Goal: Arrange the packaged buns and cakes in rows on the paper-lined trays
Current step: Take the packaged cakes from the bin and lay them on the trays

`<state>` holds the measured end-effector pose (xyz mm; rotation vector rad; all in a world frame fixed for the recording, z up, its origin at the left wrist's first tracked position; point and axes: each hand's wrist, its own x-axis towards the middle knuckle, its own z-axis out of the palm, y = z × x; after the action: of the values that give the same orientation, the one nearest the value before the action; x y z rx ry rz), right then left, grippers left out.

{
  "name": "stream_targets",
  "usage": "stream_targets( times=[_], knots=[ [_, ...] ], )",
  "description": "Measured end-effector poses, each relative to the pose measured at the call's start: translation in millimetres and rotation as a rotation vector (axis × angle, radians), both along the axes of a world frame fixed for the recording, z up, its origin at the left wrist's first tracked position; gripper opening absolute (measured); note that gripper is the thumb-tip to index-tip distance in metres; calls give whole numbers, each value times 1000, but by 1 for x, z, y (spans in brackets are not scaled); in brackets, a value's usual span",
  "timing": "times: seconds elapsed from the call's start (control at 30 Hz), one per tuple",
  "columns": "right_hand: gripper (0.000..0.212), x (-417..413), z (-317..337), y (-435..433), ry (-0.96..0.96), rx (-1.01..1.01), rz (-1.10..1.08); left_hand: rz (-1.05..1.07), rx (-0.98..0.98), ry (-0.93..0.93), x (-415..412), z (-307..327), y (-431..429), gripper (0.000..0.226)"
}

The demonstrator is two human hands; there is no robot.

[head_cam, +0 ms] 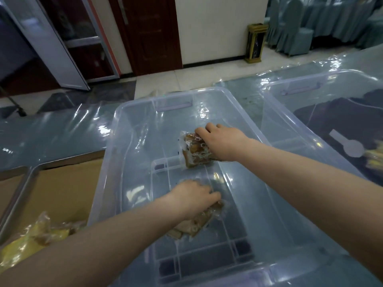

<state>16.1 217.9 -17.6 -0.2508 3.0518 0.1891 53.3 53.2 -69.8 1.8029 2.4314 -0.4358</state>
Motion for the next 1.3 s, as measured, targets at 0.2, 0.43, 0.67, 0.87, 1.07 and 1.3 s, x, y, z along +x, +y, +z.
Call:
stream_targets(
  times=[0.2,0.43,0.67,0.87,1.07,1.3],
  knots=[
    [51,8,22,-4,177,32,62,-59,144,133,5,44,-38,30],
    [63,15,72,-38,429,-138,104,-31,568,325,6,111,-91,24],
    [59,30,126,-125,651,-515,143,68,975,480,22,158,-191,36],
    [67,36,134,-251,603,-562,238,272,1073,584,37,158,-324,51],
    [61,25,88,-418,412,-641,350,513,1037,493,64,120,-487,36],
    [59,29,15,-574,196,-718,399,722,920,384,89,60,-642,42]
  ],
)
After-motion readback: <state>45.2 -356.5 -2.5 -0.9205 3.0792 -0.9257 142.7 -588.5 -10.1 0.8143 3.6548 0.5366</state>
